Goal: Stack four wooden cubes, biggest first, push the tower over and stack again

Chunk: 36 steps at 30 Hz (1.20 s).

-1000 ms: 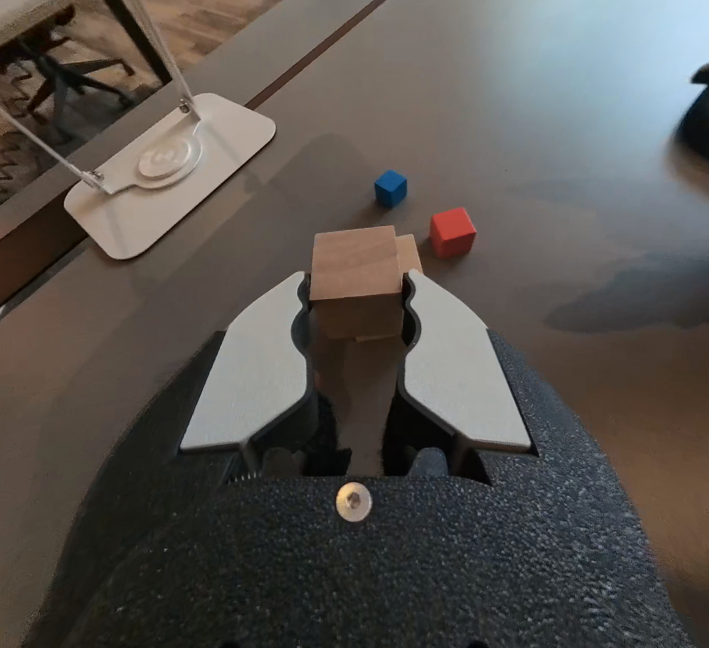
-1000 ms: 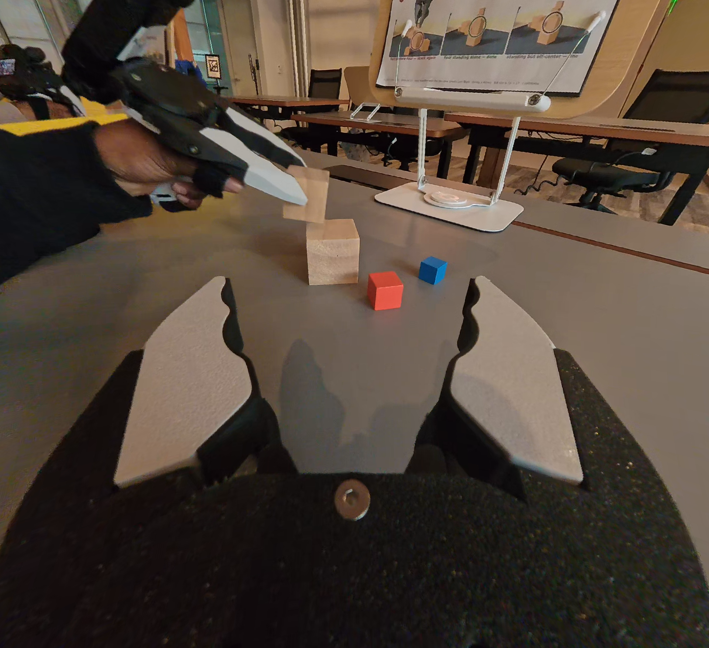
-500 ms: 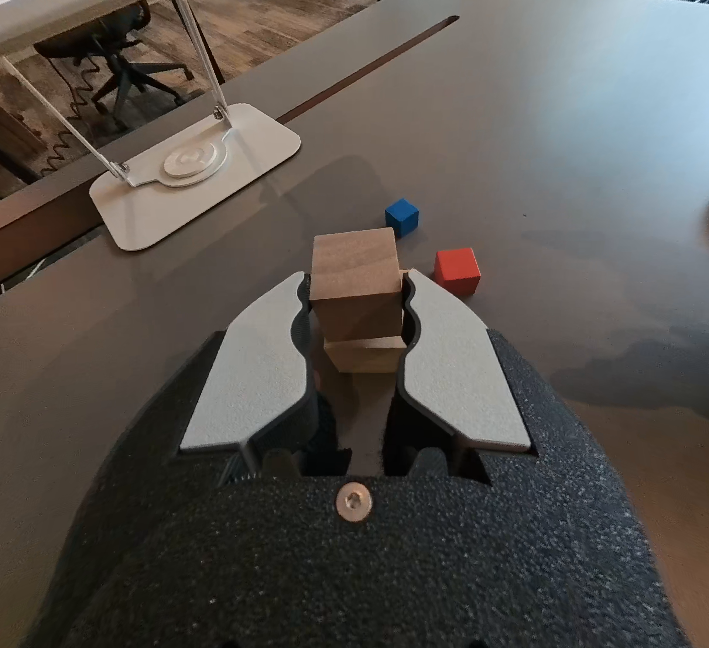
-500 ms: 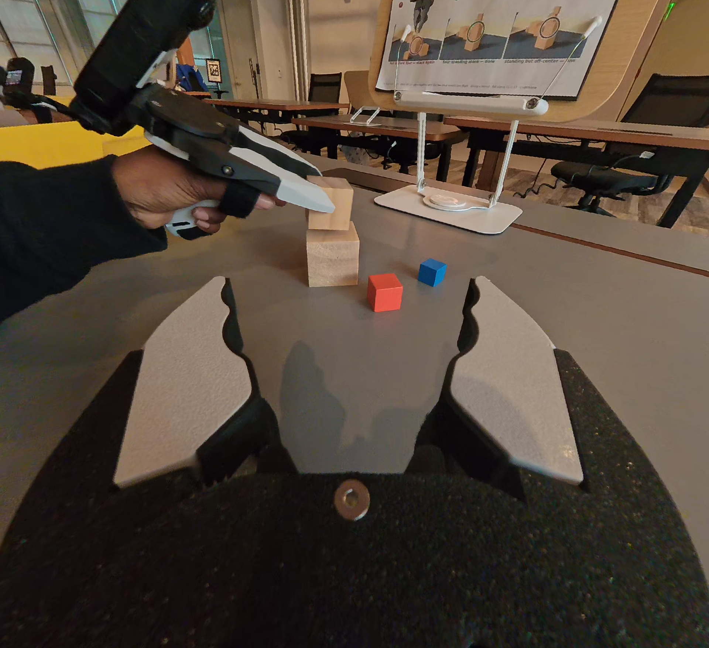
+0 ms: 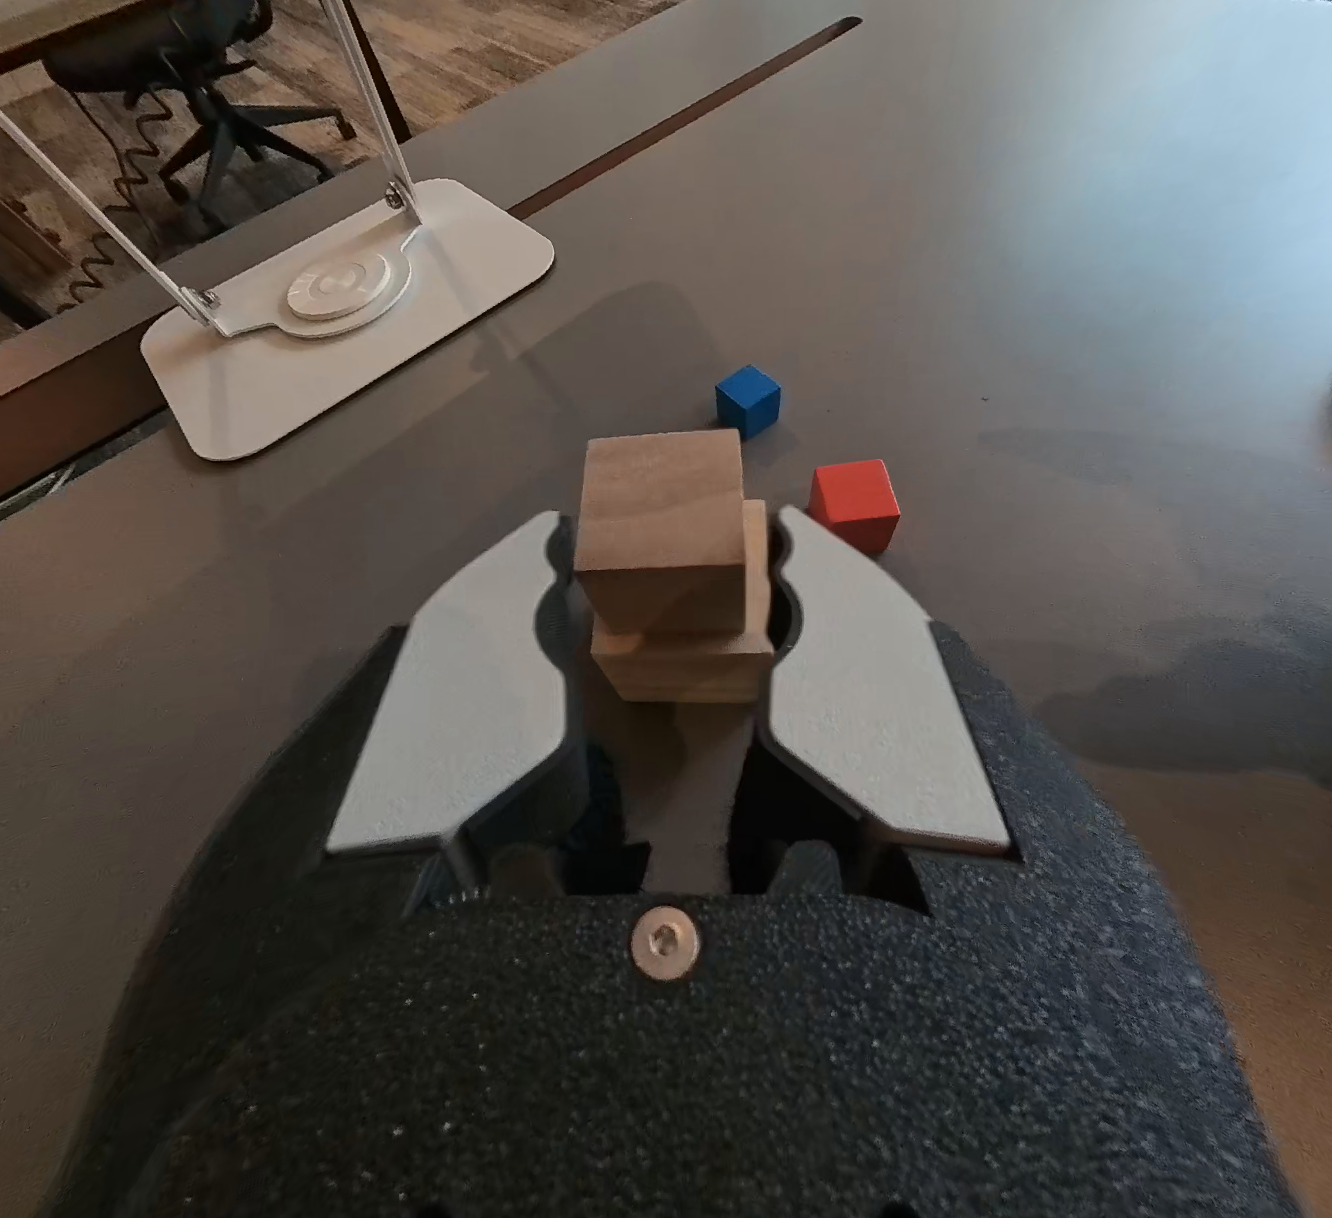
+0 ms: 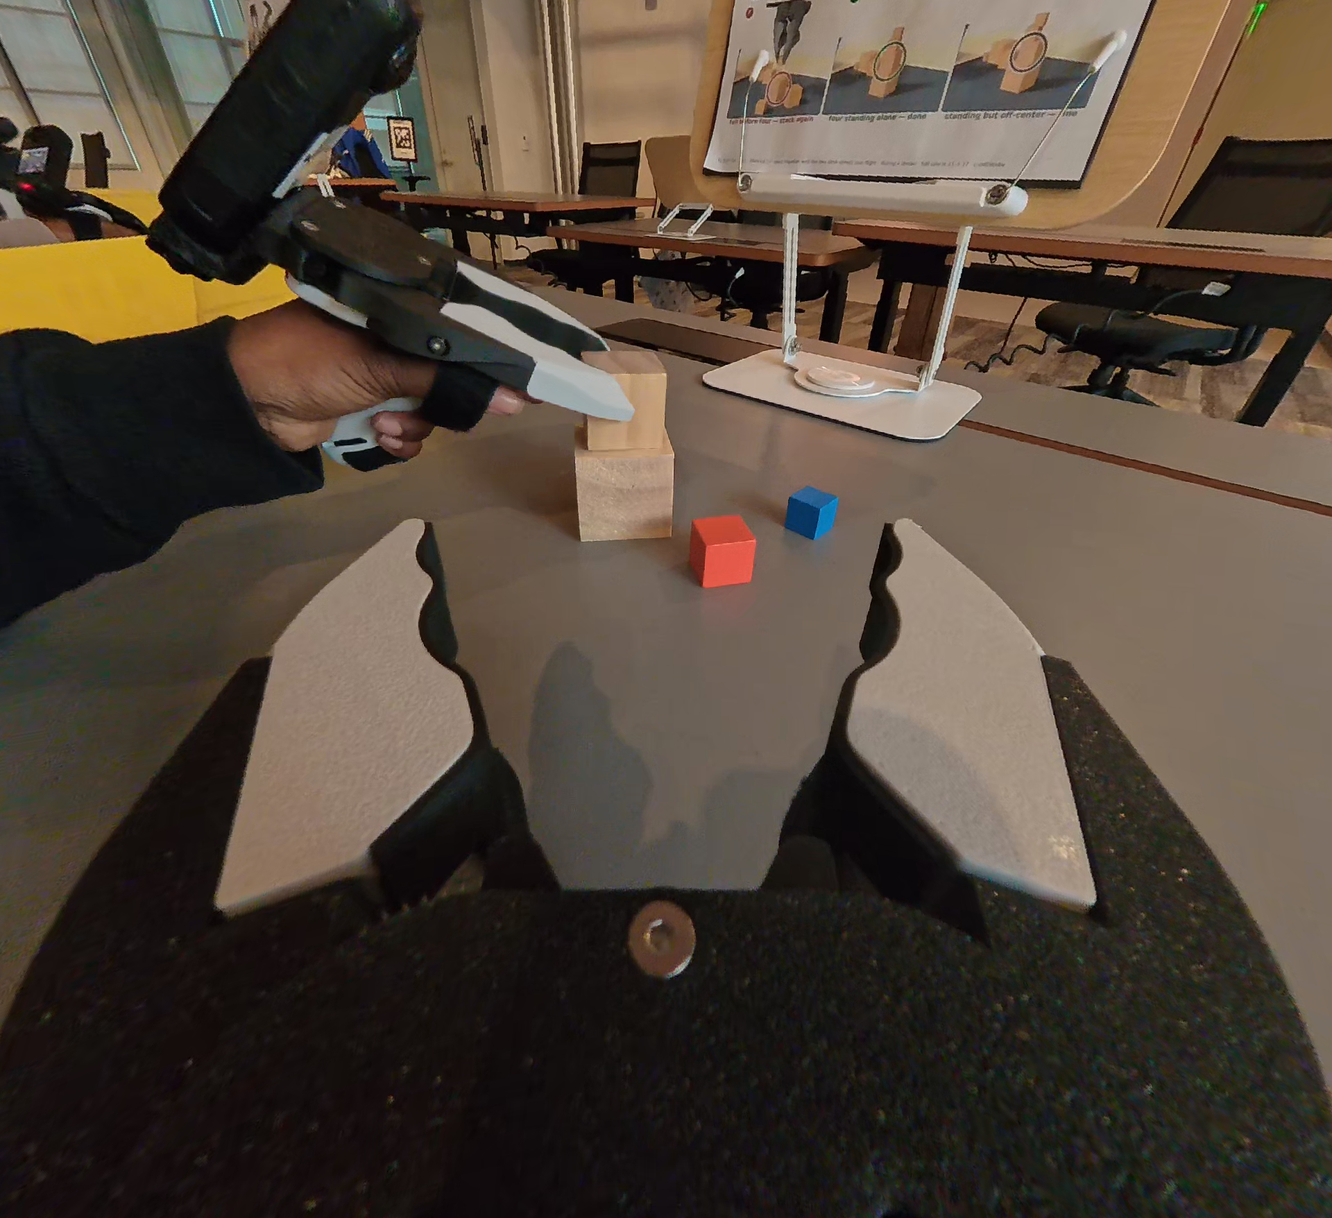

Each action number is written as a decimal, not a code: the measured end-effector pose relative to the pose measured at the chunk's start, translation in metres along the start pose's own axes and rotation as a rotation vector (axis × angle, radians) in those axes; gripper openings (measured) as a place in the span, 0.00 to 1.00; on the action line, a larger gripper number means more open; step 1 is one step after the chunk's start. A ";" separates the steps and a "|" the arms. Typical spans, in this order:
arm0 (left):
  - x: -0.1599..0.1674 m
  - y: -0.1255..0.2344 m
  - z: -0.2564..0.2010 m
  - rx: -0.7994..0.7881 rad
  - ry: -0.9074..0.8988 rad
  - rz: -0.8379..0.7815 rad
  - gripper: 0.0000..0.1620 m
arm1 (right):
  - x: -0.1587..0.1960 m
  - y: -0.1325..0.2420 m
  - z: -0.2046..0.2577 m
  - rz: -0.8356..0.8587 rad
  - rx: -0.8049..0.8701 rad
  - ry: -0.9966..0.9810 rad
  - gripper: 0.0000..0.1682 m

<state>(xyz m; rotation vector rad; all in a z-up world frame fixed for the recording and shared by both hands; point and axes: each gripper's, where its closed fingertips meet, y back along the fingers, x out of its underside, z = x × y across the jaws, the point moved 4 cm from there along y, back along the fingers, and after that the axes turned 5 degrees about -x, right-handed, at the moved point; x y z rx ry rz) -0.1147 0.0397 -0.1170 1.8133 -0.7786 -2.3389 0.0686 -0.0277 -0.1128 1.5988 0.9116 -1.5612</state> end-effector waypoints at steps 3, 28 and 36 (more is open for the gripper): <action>0.001 0.000 -0.001 0.010 0.012 0.022 0.52 | 0.000 0.000 0.000 0.000 0.000 0.000 0.66; 0.014 -0.011 -0.087 0.013 -0.170 0.166 0.23 | -0.004 0.007 -0.006 -0.056 0.003 -0.054 0.66; 0.011 -0.038 -0.088 -0.082 -0.197 0.207 0.26 | -0.005 0.008 -0.007 -0.070 -0.014 -0.081 0.66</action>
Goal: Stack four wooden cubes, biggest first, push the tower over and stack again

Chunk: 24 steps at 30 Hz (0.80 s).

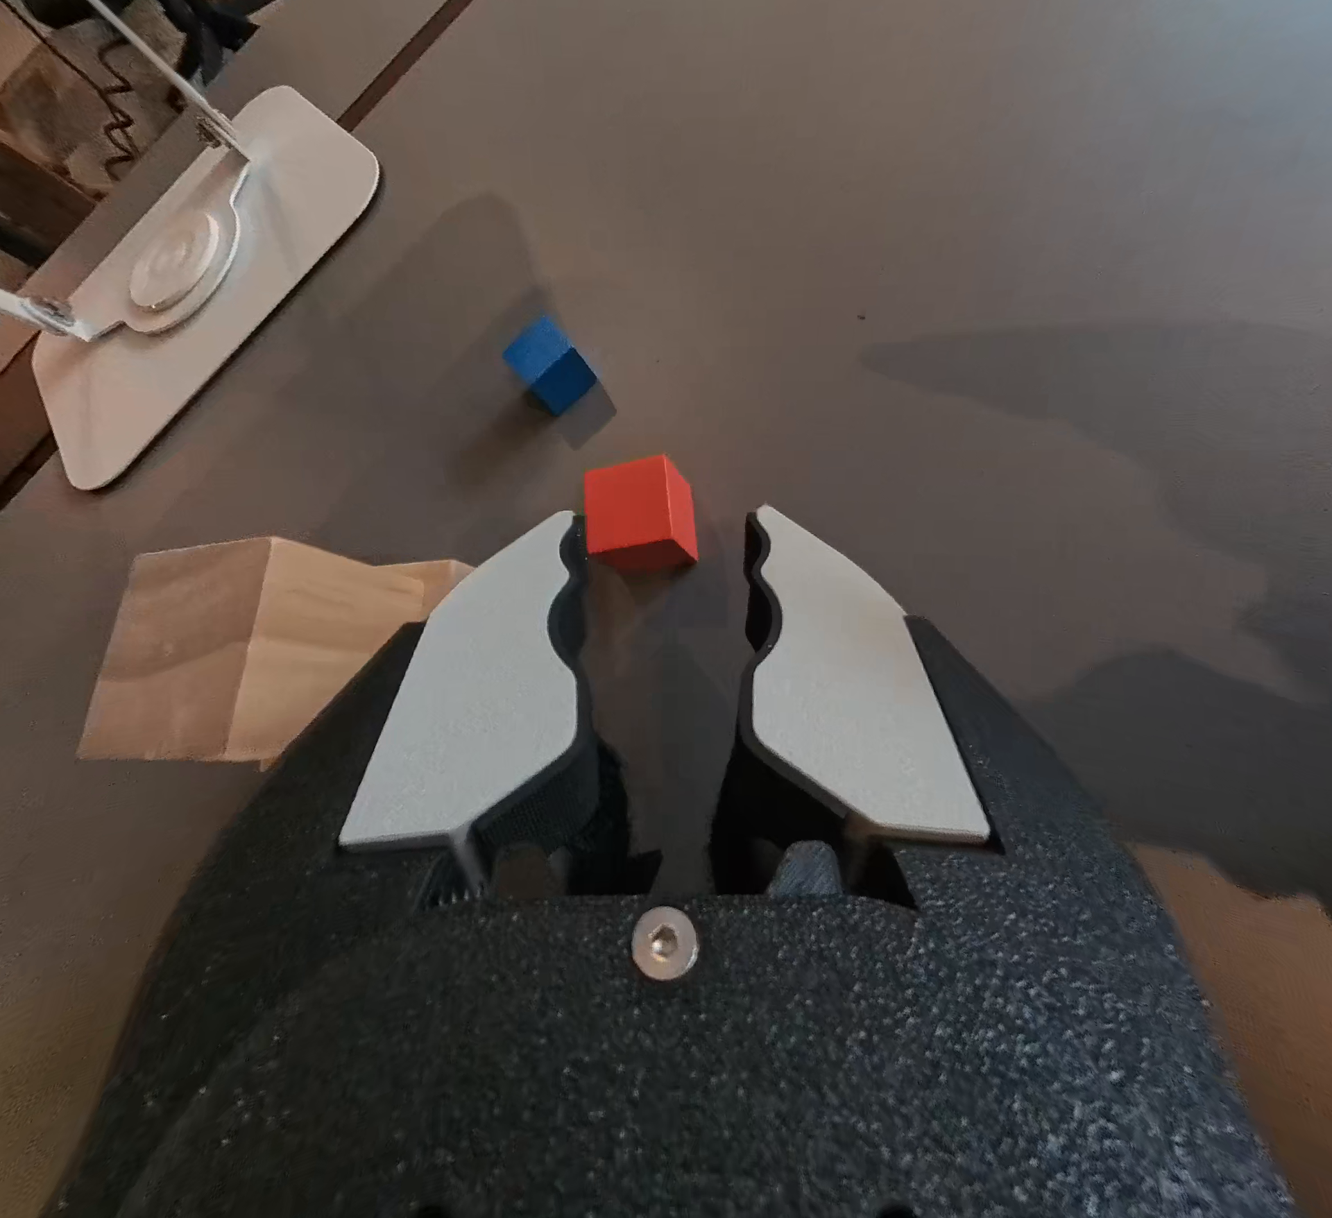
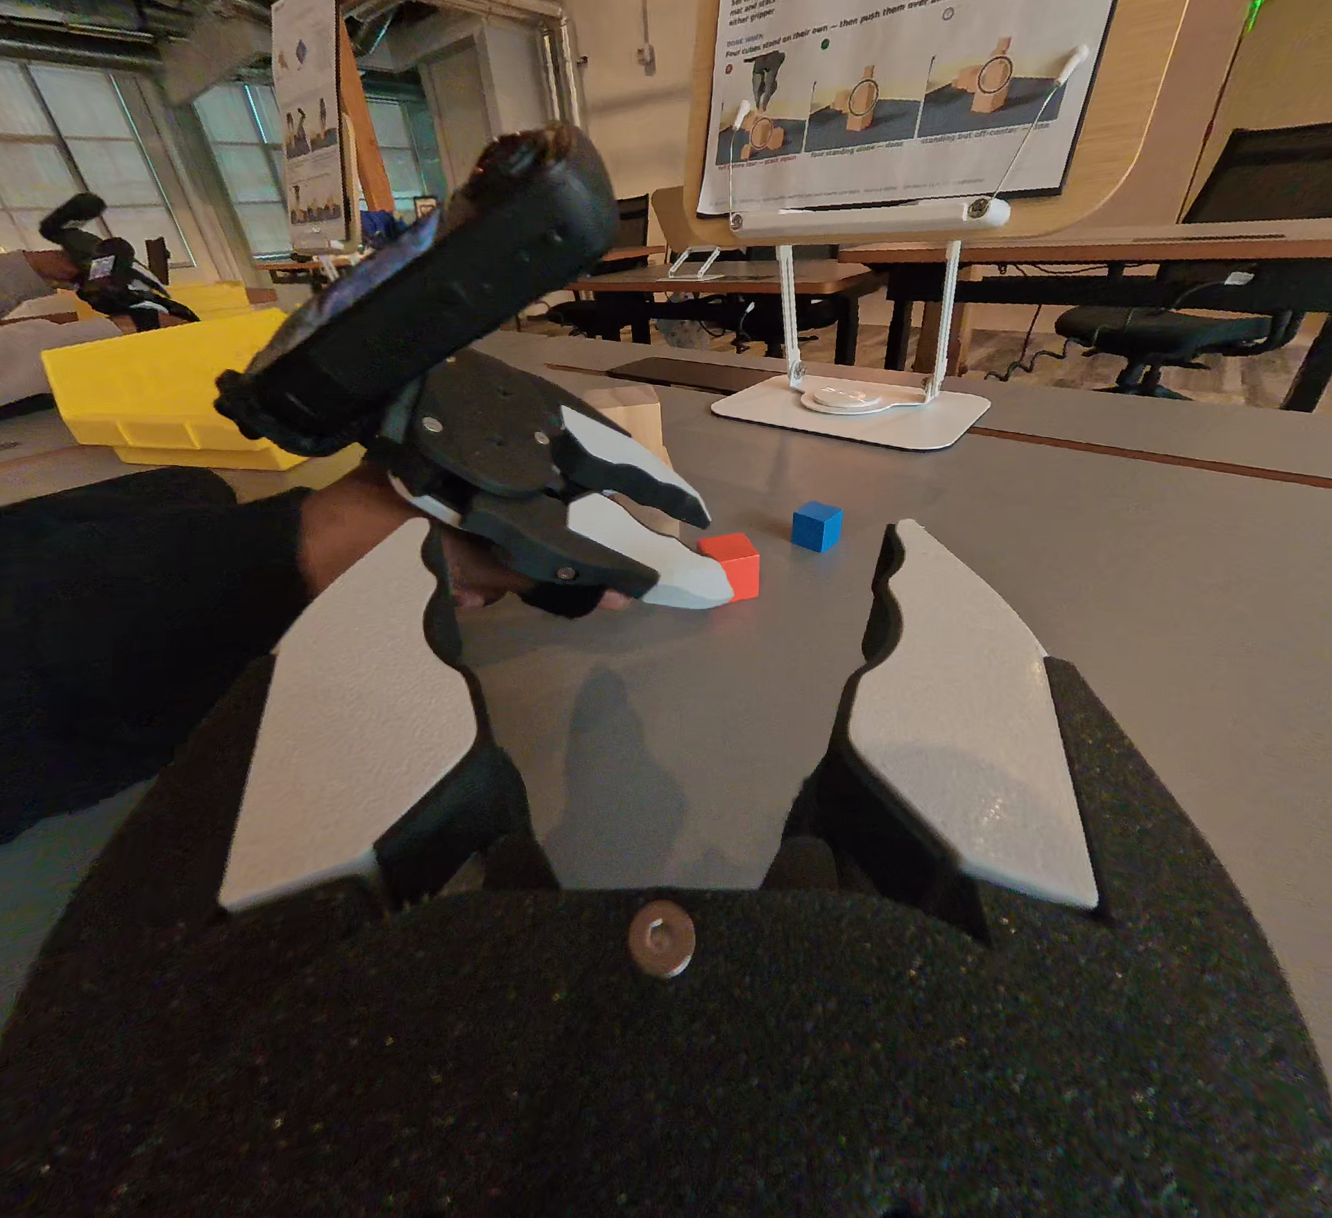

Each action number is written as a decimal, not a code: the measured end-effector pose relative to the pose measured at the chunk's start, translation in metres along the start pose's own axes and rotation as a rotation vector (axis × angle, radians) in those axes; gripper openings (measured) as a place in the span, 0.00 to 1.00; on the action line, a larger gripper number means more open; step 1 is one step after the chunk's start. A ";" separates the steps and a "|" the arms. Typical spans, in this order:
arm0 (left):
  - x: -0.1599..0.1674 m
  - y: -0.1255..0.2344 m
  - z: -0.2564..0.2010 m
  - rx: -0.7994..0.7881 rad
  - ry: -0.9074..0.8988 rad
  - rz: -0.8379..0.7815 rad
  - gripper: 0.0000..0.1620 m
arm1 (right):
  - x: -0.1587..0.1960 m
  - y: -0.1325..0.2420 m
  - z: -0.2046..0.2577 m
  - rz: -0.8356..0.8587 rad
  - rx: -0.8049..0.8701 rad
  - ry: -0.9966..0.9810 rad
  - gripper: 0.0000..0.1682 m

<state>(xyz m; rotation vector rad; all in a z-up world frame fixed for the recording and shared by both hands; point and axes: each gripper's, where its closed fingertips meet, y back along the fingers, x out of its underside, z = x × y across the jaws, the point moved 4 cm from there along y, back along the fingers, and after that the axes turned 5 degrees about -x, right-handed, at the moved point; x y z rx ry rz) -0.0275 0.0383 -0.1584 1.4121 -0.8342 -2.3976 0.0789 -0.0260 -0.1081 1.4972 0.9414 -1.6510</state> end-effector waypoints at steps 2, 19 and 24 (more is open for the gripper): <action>0.001 -0.004 0.000 -0.015 -0.005 0.011 0.26 | 0.000 0.000 0.000 0.000 -0.005 0.001 0.66; -0.017 0.047 0.011 0.122 0.096 -0.165 0.17 | 0.003 0.001 0.018 0.041 -0.165 -0.004 0.62; -0.028 0.107 0.058 0.105 0.092 -0.245 0.17 | 0.006 -0.001 0.028 0.070 -0.227 0.036 0.62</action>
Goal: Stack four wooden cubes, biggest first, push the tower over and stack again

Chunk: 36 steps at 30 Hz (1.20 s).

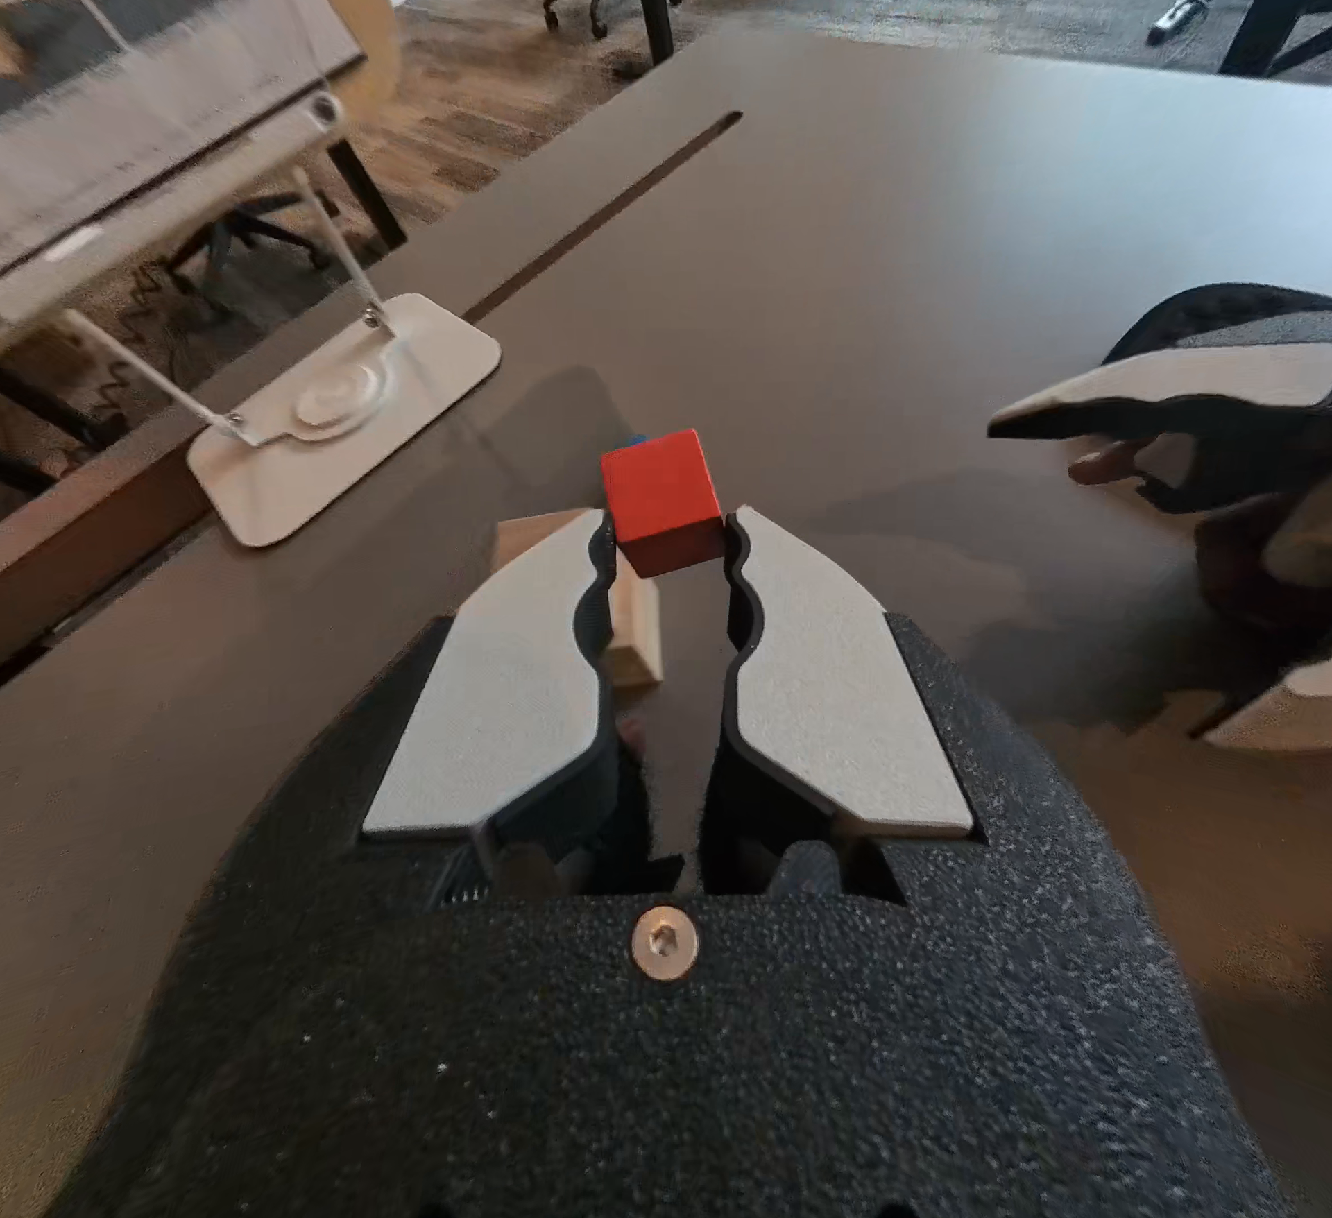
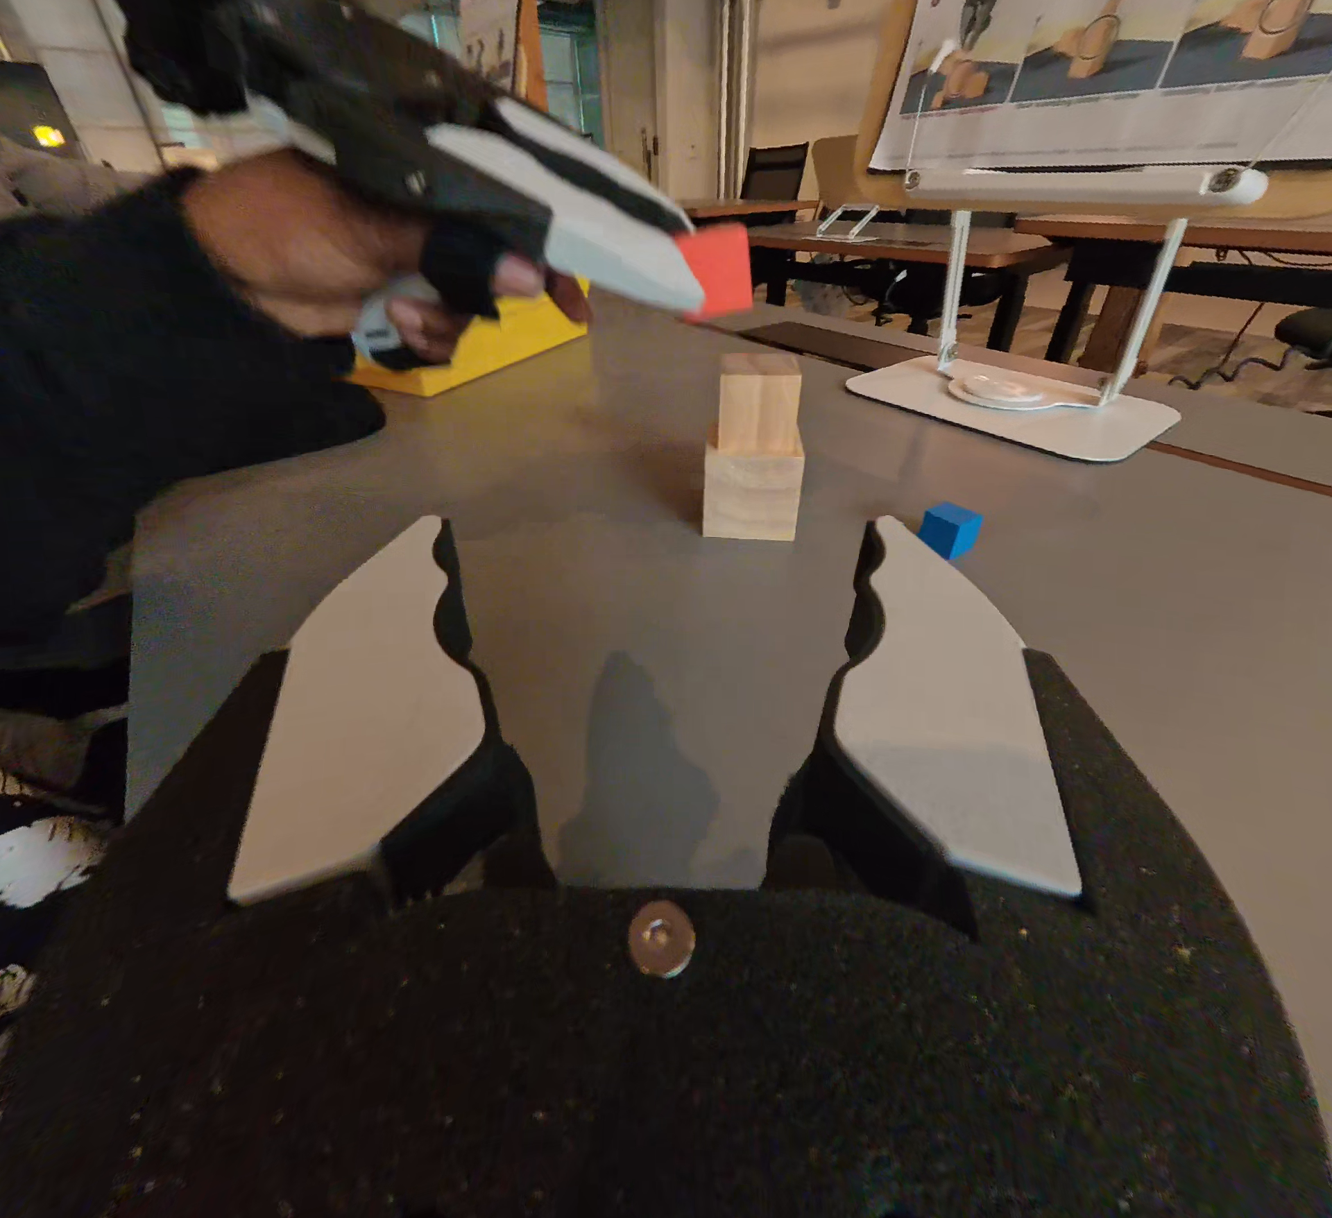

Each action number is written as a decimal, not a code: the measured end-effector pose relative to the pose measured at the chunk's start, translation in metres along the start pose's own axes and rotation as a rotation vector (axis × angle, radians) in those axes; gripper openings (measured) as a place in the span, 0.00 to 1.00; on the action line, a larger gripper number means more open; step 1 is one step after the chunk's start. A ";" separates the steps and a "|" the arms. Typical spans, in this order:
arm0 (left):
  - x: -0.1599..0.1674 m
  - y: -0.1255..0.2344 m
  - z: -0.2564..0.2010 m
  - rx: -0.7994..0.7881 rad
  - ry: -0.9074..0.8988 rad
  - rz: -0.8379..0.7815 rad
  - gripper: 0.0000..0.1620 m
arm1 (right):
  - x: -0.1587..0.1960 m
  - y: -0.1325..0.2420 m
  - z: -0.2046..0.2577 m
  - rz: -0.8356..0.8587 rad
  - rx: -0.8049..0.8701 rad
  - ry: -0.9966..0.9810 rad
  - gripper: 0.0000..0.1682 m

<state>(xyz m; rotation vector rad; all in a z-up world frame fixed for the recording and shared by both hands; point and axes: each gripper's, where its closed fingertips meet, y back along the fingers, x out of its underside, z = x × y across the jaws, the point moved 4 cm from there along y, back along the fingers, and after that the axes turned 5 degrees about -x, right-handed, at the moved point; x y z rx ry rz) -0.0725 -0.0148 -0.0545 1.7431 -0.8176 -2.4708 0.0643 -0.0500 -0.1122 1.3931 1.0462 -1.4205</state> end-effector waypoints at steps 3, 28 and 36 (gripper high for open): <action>-0.005 0.016 0.035 -0.012 0.017 0.029 0.17 | 0.001 -0.001 0.001 0.014 -0.002 0.010 0.61; 0.031 -0.046 0.053 -0.020 0.027 0.207 0.18 | 0.001 -0.001 -0.001 0.012 0.006 -0.008 0.59; 0.001 -0.030 0.051 0.023 -0.044 0.152 0.41 | 0.001 -0.001 -0.001 0.013 0.006 -0.010 0.59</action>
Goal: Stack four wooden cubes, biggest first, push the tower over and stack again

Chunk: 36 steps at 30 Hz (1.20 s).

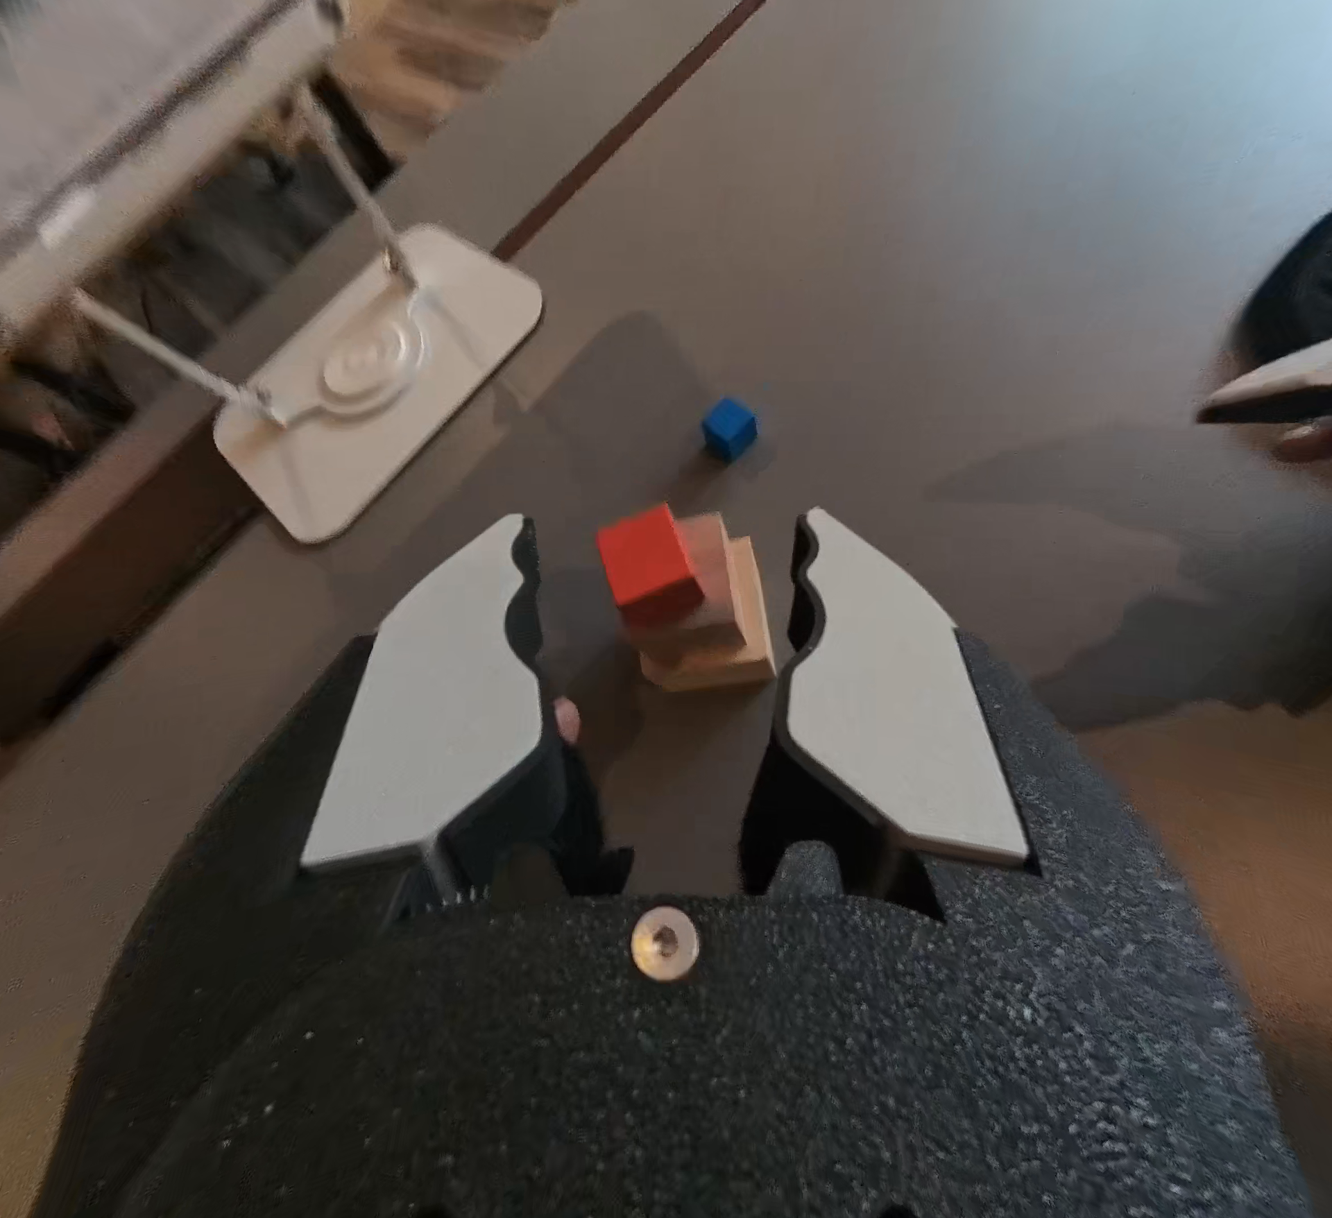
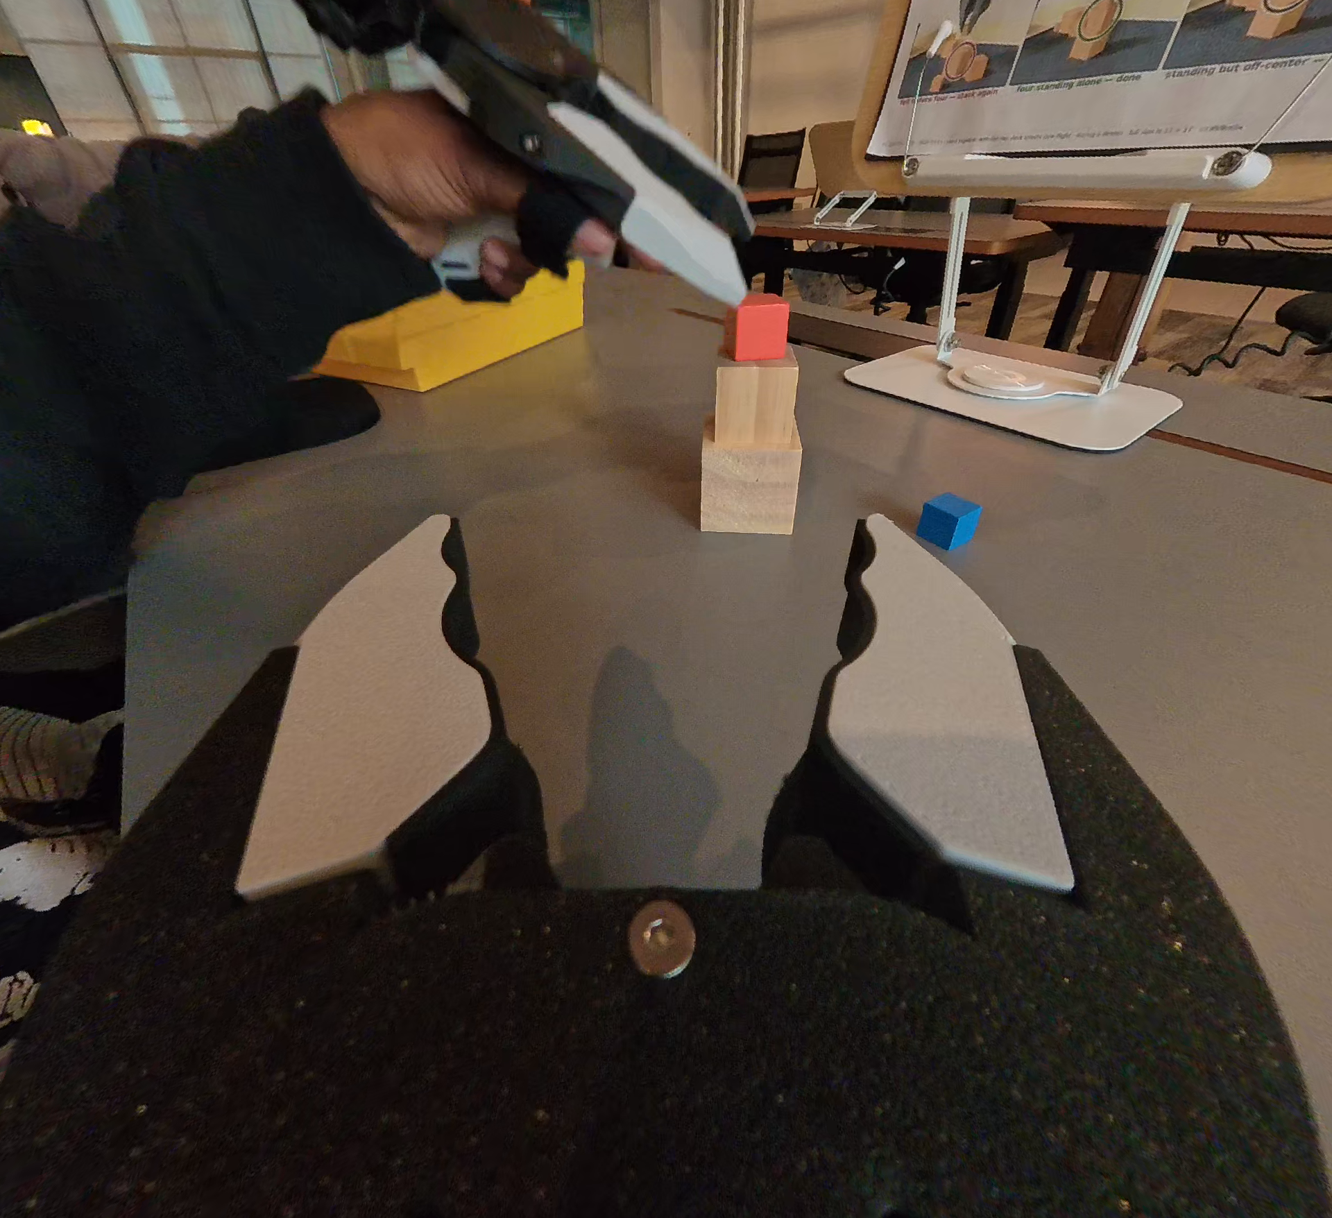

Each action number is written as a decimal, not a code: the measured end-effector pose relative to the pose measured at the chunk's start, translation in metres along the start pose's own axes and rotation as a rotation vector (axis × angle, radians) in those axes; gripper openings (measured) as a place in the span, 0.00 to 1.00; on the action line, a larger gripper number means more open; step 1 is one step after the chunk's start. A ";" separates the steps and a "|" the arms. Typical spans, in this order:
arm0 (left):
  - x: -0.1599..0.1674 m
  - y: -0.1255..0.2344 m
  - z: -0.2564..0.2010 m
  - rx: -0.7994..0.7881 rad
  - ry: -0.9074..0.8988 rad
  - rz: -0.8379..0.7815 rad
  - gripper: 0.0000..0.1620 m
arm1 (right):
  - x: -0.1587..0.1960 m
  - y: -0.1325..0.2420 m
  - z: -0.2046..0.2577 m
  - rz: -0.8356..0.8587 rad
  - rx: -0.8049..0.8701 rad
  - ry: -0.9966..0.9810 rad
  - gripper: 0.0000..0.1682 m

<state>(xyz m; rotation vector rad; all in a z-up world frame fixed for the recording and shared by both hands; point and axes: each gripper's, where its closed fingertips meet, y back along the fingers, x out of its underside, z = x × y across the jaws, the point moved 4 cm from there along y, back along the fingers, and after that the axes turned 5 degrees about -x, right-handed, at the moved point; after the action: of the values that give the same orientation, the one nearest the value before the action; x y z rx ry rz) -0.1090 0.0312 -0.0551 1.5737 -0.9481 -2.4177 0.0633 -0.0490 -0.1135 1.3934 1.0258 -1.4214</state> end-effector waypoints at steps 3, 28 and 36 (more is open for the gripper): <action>-0.035 0.001 -0.002 0.117 -0.147 0.032 0.38 | 0.000 0.000 0.000 -0.002 0.001 0.003 0.59; -0.001 -0.163 -0.041 0.549 -0.878 0.656 0.27 | 0.001 -0.001 0.001 0.012 -0.010 -0.003 0.59; -0.001 -0.158 -0.035 0.538 -0.882 0.671 0.12 | 0.001 -0.001 0.001 0.012 -0.010 -0.001 0.59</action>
<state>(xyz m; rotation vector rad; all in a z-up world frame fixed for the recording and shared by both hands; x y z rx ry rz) -0.0413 0.1429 -0.1510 0.0276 -1.9679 -2.3624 0.0621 -0.0495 -0.1143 1.3896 1.0214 -1.4060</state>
